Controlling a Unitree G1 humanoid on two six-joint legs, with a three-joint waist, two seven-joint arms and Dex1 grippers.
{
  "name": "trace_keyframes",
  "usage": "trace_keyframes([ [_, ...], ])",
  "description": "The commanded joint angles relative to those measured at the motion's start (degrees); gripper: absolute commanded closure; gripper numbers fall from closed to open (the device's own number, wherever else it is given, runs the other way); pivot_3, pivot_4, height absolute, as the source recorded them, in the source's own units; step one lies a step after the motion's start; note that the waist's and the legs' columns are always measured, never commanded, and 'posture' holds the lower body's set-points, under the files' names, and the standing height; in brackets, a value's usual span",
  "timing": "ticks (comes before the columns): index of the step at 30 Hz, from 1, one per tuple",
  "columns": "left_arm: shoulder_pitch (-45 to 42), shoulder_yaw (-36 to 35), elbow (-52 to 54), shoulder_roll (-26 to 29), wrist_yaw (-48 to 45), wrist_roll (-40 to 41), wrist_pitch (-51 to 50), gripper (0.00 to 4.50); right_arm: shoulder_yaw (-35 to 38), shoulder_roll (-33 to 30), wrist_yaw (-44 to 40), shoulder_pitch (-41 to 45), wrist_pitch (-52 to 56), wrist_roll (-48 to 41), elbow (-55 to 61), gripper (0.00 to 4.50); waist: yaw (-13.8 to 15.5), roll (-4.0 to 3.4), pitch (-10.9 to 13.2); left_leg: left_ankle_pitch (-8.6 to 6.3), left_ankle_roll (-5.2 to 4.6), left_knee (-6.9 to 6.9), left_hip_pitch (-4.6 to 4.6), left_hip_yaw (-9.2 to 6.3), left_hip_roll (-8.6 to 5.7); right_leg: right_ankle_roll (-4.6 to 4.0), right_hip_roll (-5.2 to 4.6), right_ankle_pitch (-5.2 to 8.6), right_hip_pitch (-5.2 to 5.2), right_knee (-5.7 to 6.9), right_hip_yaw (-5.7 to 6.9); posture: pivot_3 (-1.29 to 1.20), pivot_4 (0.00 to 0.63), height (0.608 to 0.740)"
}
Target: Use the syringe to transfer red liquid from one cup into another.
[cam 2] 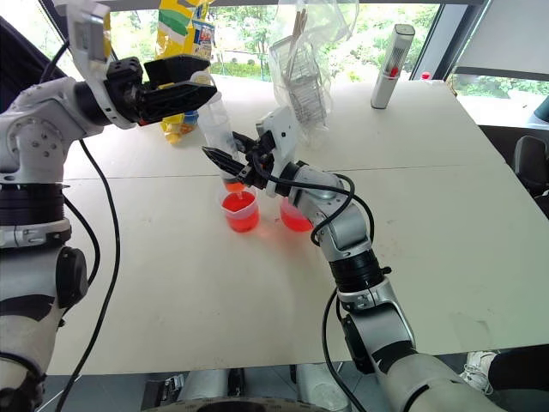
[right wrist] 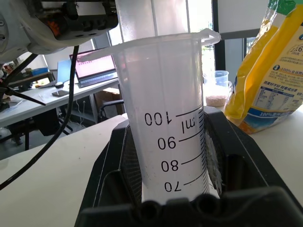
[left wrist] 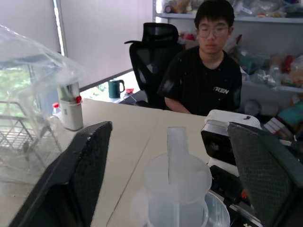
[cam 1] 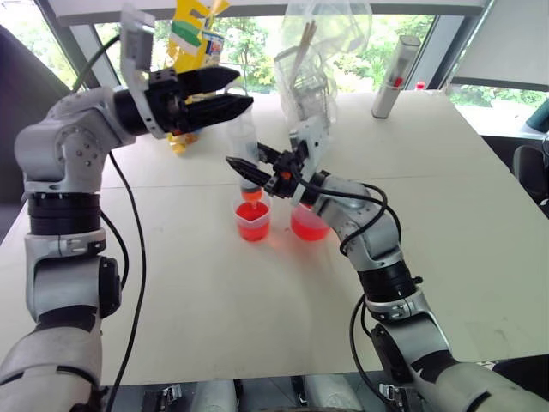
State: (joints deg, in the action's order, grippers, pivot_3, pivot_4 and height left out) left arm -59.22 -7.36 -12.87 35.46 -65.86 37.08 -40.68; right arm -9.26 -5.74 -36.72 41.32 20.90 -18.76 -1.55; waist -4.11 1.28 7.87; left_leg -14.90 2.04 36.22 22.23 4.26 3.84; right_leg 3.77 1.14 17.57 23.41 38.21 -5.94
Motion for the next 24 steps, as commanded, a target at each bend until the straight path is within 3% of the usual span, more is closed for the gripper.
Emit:
trace_keyframes([
  [1, -0.52, 0.12, 0.68, 0.18, -0.18, -0.51, 1.47, 2.35, 0.21, 0.63, 0.0, 0.83, -1.31, 0.04, 1.03, 3.1, 0.03, 0.0, 0.0, 0.0, 0.0, 0.0, 0.0, 0.0, 0.0, 0.0, 0.0, 0.0, 0.0, 0.0, 0.0, 0.0, 0.15, 0.739],
  [5, -0.46, 0.14, 0.53, 0.19, -0.57, -0.82, 1.57, 4.42, 0.23, 0.66, 0.22, 0.87, -1.21, 0.15, 1.22, 3.1, 0.1, 0.0, 0.0, 0.0, 0.0, 0.0, 0.0, 0.0, 0.0, 0.0, 0.0, 0.0, 0.0, 0.0, 0.0, 0.0, 0.15, 0.739],
  [24, 5.53, 5.74, 4.28, 0.16, -2.98, -3.85, 3.45, 4.42, 3.67, -1.0, 1.84, 4.75, 5.73, -3.11, 9.35, 3.1, 0.09, 0.0, 0.0, 0.0, 0.0, 0.0, 0.0, -0.03, 0.0, 0.0, -0.02, 0.0, -0.01, -0.01, -0.02, 0.0, 0.15, 0.739],
])
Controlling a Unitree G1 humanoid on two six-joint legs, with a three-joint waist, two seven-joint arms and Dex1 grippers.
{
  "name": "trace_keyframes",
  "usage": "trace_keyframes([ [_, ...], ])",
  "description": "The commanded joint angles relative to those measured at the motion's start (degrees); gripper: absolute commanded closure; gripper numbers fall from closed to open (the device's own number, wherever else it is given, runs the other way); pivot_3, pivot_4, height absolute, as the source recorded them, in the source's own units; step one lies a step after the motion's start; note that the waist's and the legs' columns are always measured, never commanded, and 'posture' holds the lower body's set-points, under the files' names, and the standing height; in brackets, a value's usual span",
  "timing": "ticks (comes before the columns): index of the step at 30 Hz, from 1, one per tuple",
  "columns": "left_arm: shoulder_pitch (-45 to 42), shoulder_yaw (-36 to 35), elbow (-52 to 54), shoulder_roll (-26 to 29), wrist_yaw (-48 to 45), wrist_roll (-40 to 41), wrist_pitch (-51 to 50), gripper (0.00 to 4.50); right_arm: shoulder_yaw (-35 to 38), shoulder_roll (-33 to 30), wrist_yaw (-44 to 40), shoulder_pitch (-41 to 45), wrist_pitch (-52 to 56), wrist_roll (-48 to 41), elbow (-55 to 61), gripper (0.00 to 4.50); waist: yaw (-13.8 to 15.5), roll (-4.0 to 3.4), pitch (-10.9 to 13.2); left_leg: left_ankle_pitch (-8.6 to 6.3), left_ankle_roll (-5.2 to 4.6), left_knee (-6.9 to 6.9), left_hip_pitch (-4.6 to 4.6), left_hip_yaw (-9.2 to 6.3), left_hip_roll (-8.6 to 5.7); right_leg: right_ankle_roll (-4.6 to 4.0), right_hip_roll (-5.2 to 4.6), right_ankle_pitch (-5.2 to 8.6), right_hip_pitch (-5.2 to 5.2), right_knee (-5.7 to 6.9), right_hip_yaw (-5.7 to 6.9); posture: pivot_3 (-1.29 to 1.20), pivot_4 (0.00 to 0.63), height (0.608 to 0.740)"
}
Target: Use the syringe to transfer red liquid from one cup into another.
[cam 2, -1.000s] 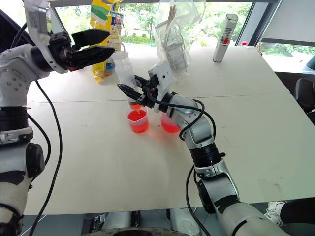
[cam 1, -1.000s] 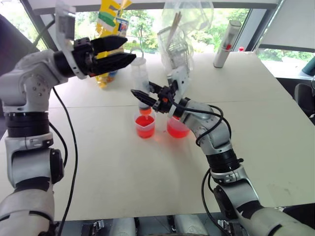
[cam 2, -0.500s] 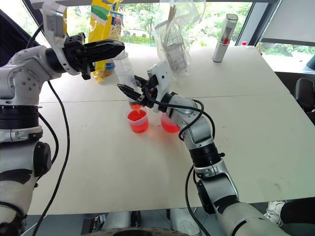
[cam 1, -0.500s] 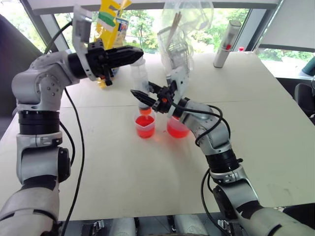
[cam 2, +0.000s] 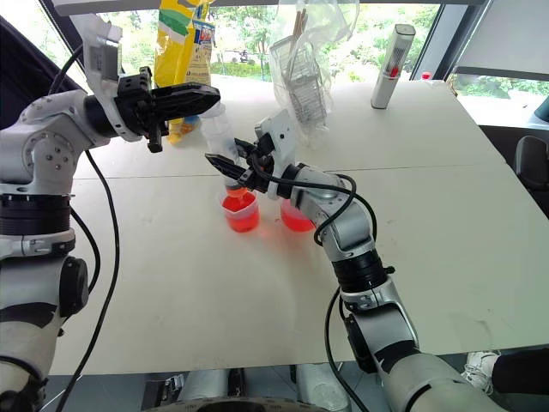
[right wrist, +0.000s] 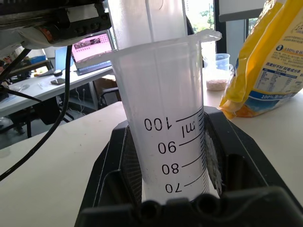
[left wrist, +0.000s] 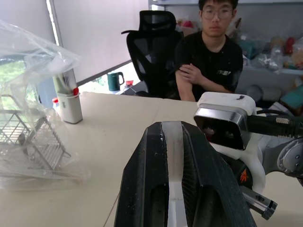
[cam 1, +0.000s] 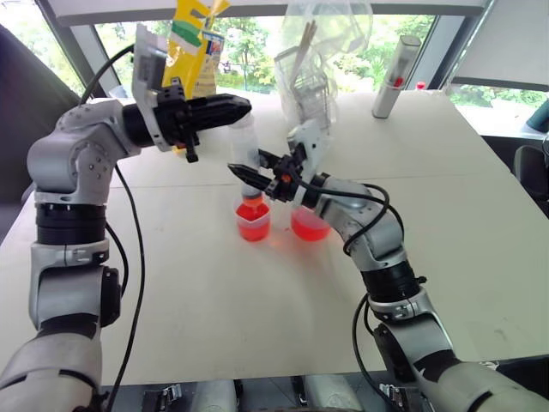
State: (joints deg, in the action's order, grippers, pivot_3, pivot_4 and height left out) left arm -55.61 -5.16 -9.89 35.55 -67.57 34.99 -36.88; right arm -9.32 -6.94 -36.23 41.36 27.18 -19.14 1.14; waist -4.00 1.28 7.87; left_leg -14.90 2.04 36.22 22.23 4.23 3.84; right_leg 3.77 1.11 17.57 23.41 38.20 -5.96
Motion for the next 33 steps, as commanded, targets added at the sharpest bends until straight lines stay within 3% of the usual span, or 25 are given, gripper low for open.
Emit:
trace_keyframes([
  [1, 2.08, 3.67, 1.37, 0.04, -1.27, -1.81, -0.3, 4.42, 3.91, 0.11, 1.48, 4.9, -0.05, -2.98, 7.1, 3.1, -0.02, 0.0, 0.0, 0.0, 0.0, 0.0, 0.0, 0.0, 0.0, 0.0, 0.01, 0.0, 0.0, 0.0, 0.0, 0.0, 0.15, 0.739],
  [23, 7.64, 5.96, 5.22, 0.68, -0.92, -3.32, 0.37, 4.42, 7.6, -0.54, 4.03, 9.42, 6.56, -8.26, 10.98, 3.1, -0.01, 0.0, 0.0, 0.0, 0.0, -0.01, 0.0, -0.01, 0.0, 0.0, 0.01, 0.0, 0.0, -0.01, 0.0, 0.0, 0.15, 0.739],
  [33, 4.85, 2.9, 4.02, 1.02, 1.36, -1.49, -1.5, 4.42, 5.89, -0.37, 3.64, 7.49, 6.74, -7.44, 10.79, 3.1, -0.01, 0.0, 0.0, 0.0, 0.0, -0.01, 0.01, -0.01, 0.0, 0.0, 0.02, 0.0, 0.0, -0.02, 0.0, 0.0, 0.15, 0.739],
])
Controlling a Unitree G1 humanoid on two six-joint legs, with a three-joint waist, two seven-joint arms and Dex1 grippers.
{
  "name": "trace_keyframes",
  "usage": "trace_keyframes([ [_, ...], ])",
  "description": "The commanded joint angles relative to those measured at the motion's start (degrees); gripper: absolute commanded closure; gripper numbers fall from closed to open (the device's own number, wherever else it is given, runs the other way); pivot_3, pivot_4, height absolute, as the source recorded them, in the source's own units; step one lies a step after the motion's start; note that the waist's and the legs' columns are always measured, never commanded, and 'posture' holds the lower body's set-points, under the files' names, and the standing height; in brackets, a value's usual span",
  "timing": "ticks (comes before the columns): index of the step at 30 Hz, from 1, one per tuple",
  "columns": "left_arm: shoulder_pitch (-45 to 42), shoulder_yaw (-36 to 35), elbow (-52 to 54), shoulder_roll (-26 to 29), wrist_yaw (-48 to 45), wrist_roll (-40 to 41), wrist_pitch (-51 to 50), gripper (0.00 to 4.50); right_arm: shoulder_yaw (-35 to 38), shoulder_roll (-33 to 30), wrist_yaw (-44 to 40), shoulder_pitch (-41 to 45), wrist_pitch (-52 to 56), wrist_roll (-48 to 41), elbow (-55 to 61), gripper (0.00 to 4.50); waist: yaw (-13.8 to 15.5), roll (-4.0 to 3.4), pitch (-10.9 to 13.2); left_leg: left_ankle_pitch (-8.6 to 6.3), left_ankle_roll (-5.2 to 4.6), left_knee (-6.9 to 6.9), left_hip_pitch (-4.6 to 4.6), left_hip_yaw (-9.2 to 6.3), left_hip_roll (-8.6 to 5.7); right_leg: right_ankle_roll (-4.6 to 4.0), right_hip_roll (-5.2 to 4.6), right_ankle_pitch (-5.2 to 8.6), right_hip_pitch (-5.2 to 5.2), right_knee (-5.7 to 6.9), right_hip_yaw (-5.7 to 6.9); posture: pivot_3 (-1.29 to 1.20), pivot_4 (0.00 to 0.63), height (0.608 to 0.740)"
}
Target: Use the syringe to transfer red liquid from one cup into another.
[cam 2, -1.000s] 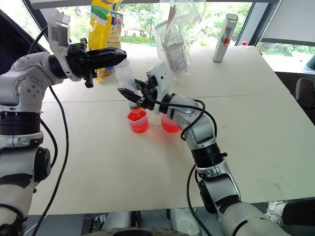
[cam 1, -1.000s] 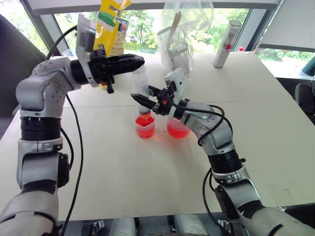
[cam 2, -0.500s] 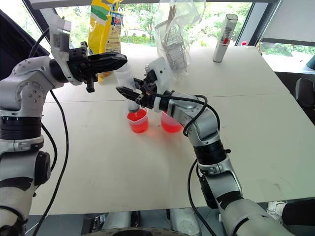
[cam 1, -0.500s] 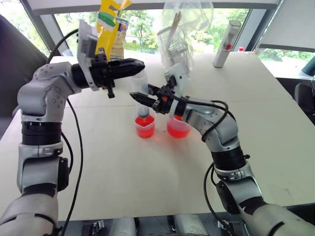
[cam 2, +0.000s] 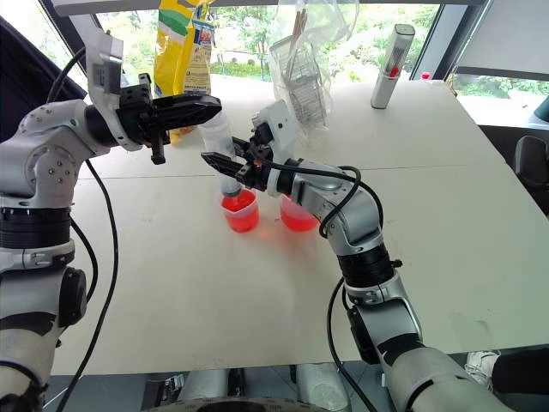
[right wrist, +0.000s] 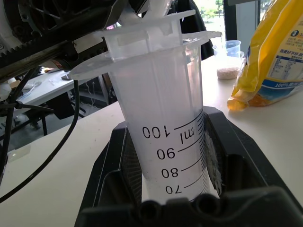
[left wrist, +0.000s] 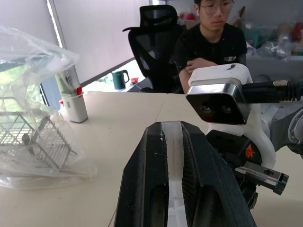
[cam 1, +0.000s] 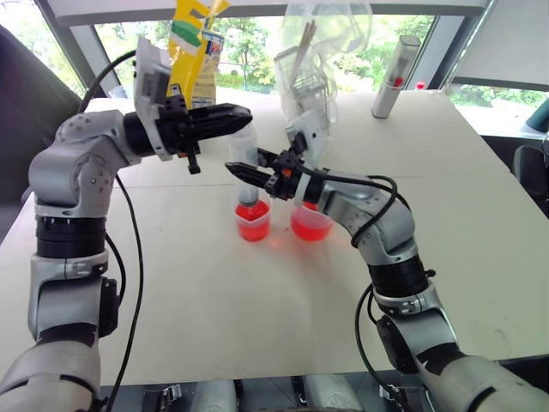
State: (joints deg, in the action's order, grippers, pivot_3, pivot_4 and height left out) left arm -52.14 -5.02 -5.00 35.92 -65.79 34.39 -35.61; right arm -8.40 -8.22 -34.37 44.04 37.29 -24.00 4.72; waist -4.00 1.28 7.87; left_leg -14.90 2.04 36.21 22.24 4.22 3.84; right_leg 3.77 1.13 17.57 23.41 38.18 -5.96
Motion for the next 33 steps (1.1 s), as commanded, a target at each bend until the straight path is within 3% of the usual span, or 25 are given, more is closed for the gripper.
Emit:
trace_keyframes([
  [1, 1.07, 2.34, -1.03, 0.63, -0.02, -0.68, -3.19, 4.42, 4.69, 0.9, 1.73, 4.51, -3.38, -2.43, 7.17, 3.1, -0.01, 0.0, 0.0, 0.0, 0.0, 0.0, 0.0, 0.0, 0.0, 0.0, 0.0, 0.0, 0.0, 0.0, 0.0, 0.0, 0.15, 0.739],
  [2, 0.79, 1.95, -1.2, 0.61, 0.3, -0.36, -3.83, 3.58, 4.49, 0.93, 1.71, 4.27, -3.34, -2.38, 7.15, 3.1, -0.03, 0.0, 0.0, 0.0, 0.0, 0.0, 0.0, 0.0, 0.0, 0.0, 0.0, 0.0, 0.0, 0.0, 0.0, 0.0, 0.15, 0.739],
  [5, 0.34, 0.97, -1.15, 0.65, 0.8, 0.4, -5.29, 2.36, 4.1, 1.06, 1.78, 3.76, -3.13, -2.41, 7.14, 3.1, 0.01, 0.0, 0.0, 0.0, 0.0, 0.0, 0.0, -0.01, 0.0, 0.0, 0.0, 0.0, 0.01, 0.0, 0.0, 0.0, 0.15, 0.739],
  [8, -0.07, -0.23, -1.3, 0.87, 1.76, 0.54, -5.33, 0.71, 3.87, 1.4, 1.79, 3.21, -2.71, -2.34, 7.17, 3.1, -0.04, 0.0, 0.0, 0.0, 0.0, -0.02, 0.01, -0.02, 0.0, 0.0, 0.0, 0.0, 0.01, -0.01, 0.0, 0.0, 0.15, 0.739],
  [10, -0.59, -1.29, -2.11, 1.3, 2.9, 0.2, -4.56, 0.07, 3.75, 1.67, 1.91, 2.78, -2.29, -2.5, 7.18, 3.1, -0.13, -0.04, 0.03, 0.0, 0.0, -0.03, 0.0, -0.01, 0.0, 0.0, 0.0, 0.0, 0.02, 0.0, -0.02, 0.0, 0.15, 0.739],
  [15, 0.51, -4.33, -3.62, 5.53, 2.93, 0.43, -4.37, 0.07, 3.08, 2.03, 2.45, 1.45, -1.99, -2.46, 6.98, 3.1, -0.19, 0.02, -0.01, 0.0, 0.0, -0.04, 0.01, -0.04, 0.02, 0.0, 0.03, 0.0, 0.04, 0.0, -0.02, 0.0, 0.15, 0.739],
  [22, 7.07, -2.77, 0.33, 8.5, 1.29, -0.67, -2.41, 0.07, 4.74, 0.07, 2.82, 1.59, 0.65, -3.52, 7.23, 3.1, 0.16, 0.05, -0.02, 0.0, 0.01, -0.05, 0.03, -0.05, 0.04, -0.01, -0.08, 0.01, 0.03, -0.02, -0.01, 0.0, 0.15, 0.739],
  [27, 10.93, -1.42, 3.92, 7.37, 1.4, -0.83, -1.55, 0.07, 11.34, -7.13, 5.72, 7.43, 10.71, -6.75, 6.94, 3.1, 0.21, 0.05, -0.02, 0.01, 0.01, 0.01, 0.08, 0.02, -0.06, 0.0, -0.35, 0.0, 0.02, -0.08, 0.01, 0.0, 0.15, 0.739],
  [33, 15.24, -0.28, 8.6, 5.94, 1.81, -0.48, -1.32, 0.07, 19.64, -20.41, 10.6, 20.02, 29.35, -7.87, -2.58, 3.1, 0.12, 0.04, -0.01, 0.0, 0.0, -0.09, 0.07, 0.07, -0.07, 0.0, -0.47, 0.0, 0.07, -0.12, -0.01, 0.0, 0.15, 0.739],
])
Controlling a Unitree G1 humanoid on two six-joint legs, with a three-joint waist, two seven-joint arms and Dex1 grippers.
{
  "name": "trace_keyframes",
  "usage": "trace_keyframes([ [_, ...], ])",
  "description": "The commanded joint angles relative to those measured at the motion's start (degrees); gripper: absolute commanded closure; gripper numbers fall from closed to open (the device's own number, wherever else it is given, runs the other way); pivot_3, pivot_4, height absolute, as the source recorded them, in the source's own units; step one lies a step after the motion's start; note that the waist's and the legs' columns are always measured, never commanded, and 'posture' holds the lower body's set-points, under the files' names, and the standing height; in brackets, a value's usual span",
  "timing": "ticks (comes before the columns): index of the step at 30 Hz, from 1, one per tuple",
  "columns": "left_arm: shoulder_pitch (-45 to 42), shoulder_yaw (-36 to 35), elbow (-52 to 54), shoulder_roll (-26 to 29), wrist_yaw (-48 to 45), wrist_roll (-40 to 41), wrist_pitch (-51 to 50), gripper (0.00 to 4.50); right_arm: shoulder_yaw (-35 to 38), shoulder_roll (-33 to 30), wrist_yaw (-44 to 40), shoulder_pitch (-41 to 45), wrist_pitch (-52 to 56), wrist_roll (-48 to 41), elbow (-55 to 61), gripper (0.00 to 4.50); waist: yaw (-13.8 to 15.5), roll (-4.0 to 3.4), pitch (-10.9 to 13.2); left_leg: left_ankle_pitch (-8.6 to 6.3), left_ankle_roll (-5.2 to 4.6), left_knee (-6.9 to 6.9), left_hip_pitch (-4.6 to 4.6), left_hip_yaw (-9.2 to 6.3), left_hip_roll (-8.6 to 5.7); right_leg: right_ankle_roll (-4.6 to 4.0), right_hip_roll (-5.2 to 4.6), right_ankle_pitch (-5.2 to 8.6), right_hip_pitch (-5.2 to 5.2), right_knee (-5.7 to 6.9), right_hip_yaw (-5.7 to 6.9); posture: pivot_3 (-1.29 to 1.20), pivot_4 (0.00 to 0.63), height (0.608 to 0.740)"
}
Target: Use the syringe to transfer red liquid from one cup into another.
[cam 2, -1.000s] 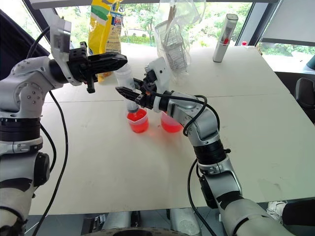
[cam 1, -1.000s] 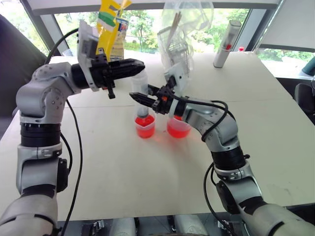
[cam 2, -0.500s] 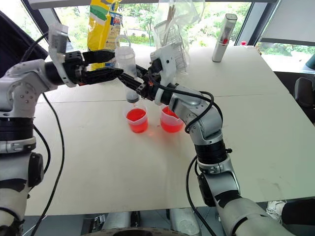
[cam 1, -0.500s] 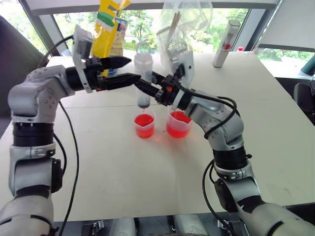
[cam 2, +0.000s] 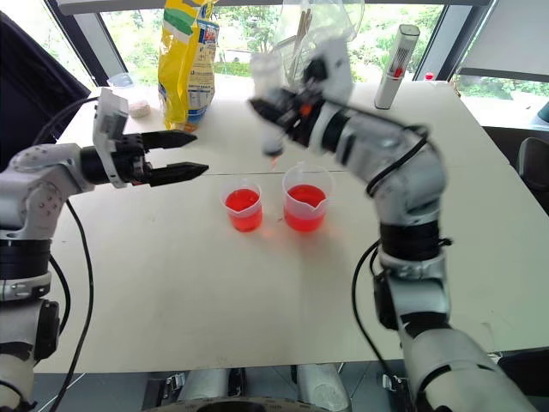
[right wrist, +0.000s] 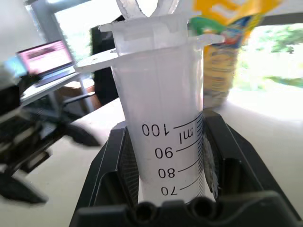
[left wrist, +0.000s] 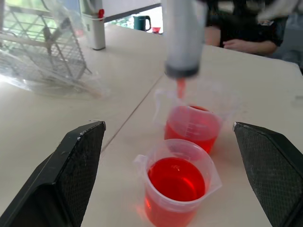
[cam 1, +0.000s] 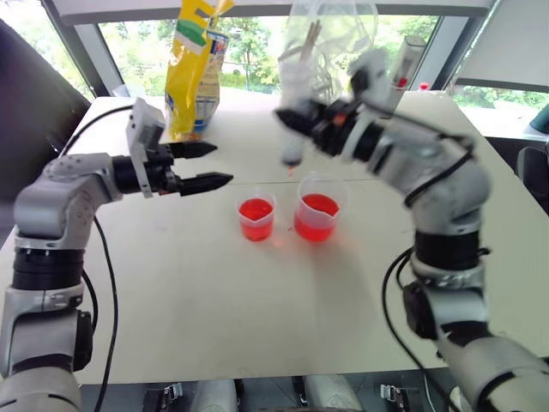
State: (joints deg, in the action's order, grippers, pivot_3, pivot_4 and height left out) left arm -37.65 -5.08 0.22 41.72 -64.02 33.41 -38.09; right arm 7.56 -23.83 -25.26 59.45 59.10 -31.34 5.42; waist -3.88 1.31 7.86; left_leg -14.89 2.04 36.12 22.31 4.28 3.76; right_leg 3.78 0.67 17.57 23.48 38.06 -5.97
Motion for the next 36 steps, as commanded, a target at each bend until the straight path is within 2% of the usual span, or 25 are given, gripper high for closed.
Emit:
trace_keyframes([
  [1, 1.24, -0.31, 4.04, -0.13, 0.25, 0.76, 0.99, 0.07, 3.46, -7.56, 1.88, 6.38, 11.15, 0.31, -5.84, 3.1, -0.02, 0.01, 0.0, 0.0, 0.0, -0.03, 0.0, 0.0, 0.01, -0.01, 0.02, 0.01, 0.0, -0.02, 0.01, 0.0, 0.15, 0.739],
  [4, 2.45, -0.54, 5.72, -0.85, 0.88, 1.43, 0.58, 0.07, -0.08, -13.97, 1.21, 8.98, 19.57, 2.01, -11.5, 3.1, -0.07, 0.02, -0.01, -0.01, -0.01, -0.12, -0.01, 0.03, 0.02, -0.03, 0.03, 0.02, 0.01, -0.08, -0.01, 0.0, 0.15, 0.739],
  [7, 3.35, -0.37, 6.93, -1.3, 1.26, 1.85, 0.47, 0.07, -3.39, -16.83, 1.53, 7.97, 25.09, 3.84, -16.02, 3.1, -0.35, -0.03, 0.02, -0.03, -0.05, -0.14, -0.07, 0.11, 0.01, -0.03, 0.07, 0.01, 0.02, -0.1, -0.15, 0.0, 0.15, 0.739],
  [12, 4.23, -0.24, 8.22, -1.96, 2.17, 2.03, 0.24, 0.07, -6.42, -16.0, 0.43, 3.03, 29.81, 4.45, -20.86, 3.1, -0.13, -0.02, 0.01, -0.03, -0.05, -0.11, -0.04, 0.08, 0.02, -0.02, 0.34, 0.01, 0.03, -0.1, -0.18, 0.0, 0.15, 0.739],
  [22, 4.93, -0.11, 11.48, -1.68, 4.03, 3.16, -1.86, 0.07, -12.75, -11.55, -1.04, 0.09, 20.1, 11.77, -39.16, 3.1, -0.16, -0.03, 0.02, -0.03, -0.05, -0.08, -0.01, 0.09, 0.02, -0.01, 0.39, 0.01, 0.04, -0.1, -0.18, 0.0, 0.15, 0.739],
  [28, 5.57, 0.66, 12.94, -1.5, 4.31, 3.02, -2.42, 0.07, -14.04, -9.97, -2.42, -0.1, 16.11, 14.87, -44.43, 3.1, -0.09, 0.06, -0.03, -0.03, -0.05, -0.06, -0.14, 0.08, 0.03, -0.01, 0.44, 0.01, -0.15, -0.11, -0.15, 0.0, 0.15, 0.739],
  [29, 5.56, 0.75, 13.03, -1.42, 4.26, 3.02, -2.52, 0.0, -13.84, -9.9, -2.64, 0.01, 16.08, 14.97, -44.42, 2.08, -0.06, 0.06, -0.03, -0.03, -0.04, -0.04, -0.14, 0.08, 0.03, -0.01, 0.44, 0.01, -0.18, -0.11, -0.12, 0.0, 0.15, 0.739],
  [30, 5.58, 0.77, 13.09, -1.35, 4.21, 3.04, -2.58, 0.0, -13.67, -9.82, -2.82, 0.1, 16.11, 15.1, -44.38, 1.77, -0.04, 0.05, -0.03, -0.03, -0.04, -0.02, -0.14, 0.07, 0.03, -0.01, 0.44, 0.01, -0.19, -0.11, -0.11, 0.0, 0.15, 0.739],
  [33, 5.48, 0.84, 12.93, -1.04, 3.95, 3.1, -2.75, 0.0, -12.97, -10.54, -3.51, 0.06, 17.68, 14.94, -41.23, 0.29, -0.09, 0.06, -0.04, -0.03, -0.04, 0.0, -0.13, 0.07, 0.02, -0.01, 0.42, 0.01, -0.18, -0.11, -0.13, 0.0, 0.15, 0.739],
  [34, 5.4, 0.91, 12.81, -0.97, 3.86, 3.08, -2.78, 0.0, -12.79, -11.07, -3.66, -0.12, 18.36, 14.85, -39.48, 0.06, -0.07, 0.05, -0.03, -0.03, -0.04, -0.01, -0.13, 0.06, 0.02, 0.0, 0.42, 0.0, -0.17, -0.11, -0.13, 0.0, 0.15, 0.739],
  [36, 5.5, 0.89, 12.89, -0.73, 3.71, 3.18, -2.78, 0.0, -12.37, -12.46, -4.07, -0.93, 20.57, 14.16, -34.33, 0.06, 0.01, 0.03, -0.02, -0.03, -0.04, -0.02, -0.11, 0.05, 0.02, 0.0, 0.41, 0.0, -0.15, -0.11, -0.13, 0.0, 0.15, 0.739],
])
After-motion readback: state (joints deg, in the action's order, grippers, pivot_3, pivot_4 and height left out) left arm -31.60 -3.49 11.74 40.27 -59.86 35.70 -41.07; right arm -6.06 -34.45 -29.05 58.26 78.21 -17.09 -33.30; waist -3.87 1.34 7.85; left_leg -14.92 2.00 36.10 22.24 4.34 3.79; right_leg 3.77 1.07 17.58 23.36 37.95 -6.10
